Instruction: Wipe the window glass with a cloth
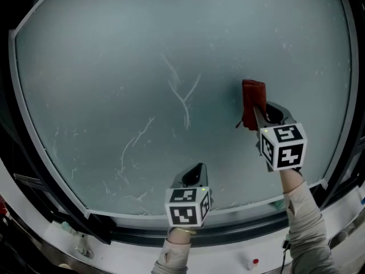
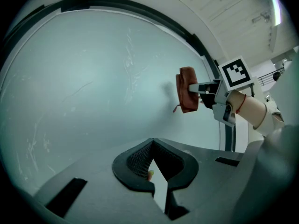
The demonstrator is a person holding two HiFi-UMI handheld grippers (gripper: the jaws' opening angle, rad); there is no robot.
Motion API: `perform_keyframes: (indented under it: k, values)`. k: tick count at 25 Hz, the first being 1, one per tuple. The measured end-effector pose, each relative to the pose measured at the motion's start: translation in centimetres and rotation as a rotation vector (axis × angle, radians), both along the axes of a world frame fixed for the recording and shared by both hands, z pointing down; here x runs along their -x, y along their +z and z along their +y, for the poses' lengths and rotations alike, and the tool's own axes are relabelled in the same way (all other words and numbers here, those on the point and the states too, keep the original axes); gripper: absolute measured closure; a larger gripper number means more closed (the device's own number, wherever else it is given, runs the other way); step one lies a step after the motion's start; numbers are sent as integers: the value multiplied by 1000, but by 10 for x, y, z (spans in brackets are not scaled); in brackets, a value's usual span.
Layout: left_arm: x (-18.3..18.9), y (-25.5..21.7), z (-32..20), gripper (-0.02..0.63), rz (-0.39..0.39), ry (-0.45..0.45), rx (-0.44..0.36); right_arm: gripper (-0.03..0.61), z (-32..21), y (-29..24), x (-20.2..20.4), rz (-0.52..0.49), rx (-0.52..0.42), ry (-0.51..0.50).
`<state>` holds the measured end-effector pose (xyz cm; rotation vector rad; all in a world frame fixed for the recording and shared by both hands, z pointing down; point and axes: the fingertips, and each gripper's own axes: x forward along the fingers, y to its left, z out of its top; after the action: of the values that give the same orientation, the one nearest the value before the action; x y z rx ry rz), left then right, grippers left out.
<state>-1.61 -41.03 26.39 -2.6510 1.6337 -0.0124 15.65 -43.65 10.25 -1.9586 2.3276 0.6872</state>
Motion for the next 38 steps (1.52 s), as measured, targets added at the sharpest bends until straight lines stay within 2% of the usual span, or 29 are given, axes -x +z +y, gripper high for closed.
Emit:
perform_keyframes:
  k: [13, 22, 29, 38]
  values:
    - [36, 22, 15, 610, 24, -82, 43, 529, 10, 63, 133, 73, 81, -237]
    - [65, 36, 18, 611, 50, -137, 73, 529, 0, 84, 192, 105, 117, -303]
    - [68, 36, 14, 610, 52, -143, 70, 529, -18, 95, 190, 105, 147, -268]
    - [43, 43, 8, 610, 49, -94, 79, 529, -30, 96, 126, 67, 153, -155]
